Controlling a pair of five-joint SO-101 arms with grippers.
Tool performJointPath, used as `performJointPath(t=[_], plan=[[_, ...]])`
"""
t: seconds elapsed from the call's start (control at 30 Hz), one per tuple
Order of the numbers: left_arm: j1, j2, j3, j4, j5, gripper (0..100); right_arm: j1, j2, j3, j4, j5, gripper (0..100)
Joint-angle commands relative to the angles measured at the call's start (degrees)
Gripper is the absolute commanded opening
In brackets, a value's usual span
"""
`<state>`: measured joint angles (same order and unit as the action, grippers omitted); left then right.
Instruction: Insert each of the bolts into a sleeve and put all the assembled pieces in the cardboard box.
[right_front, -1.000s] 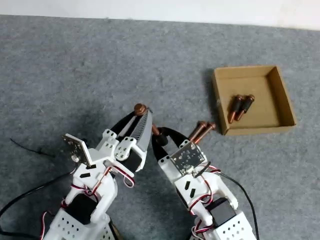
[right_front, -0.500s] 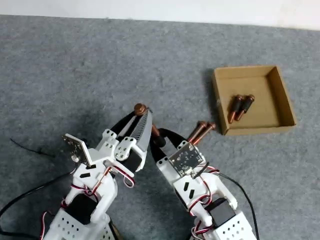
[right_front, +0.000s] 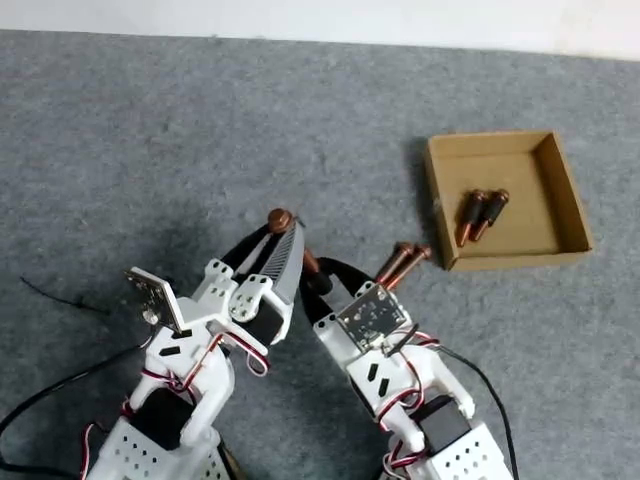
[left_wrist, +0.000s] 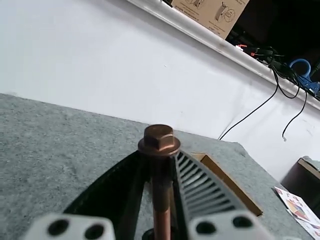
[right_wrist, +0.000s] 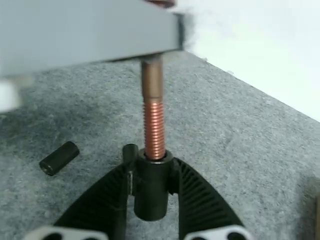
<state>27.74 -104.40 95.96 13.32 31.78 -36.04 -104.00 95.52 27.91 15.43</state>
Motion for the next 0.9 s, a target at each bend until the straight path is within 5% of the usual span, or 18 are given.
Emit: performJointPath(t=[0.0, 0.87], plan=[[1.5, 0.5, 1.3, 2.0, 0.4, 1, 1.3, -1.4, 5.6, -0.4, 0.3, 0.5], [3.6, 0.5, 1.3, 6.4, 0.0, 1, 1.3, -1.4, 5.8, -0.4, 0.3, 0.5]])
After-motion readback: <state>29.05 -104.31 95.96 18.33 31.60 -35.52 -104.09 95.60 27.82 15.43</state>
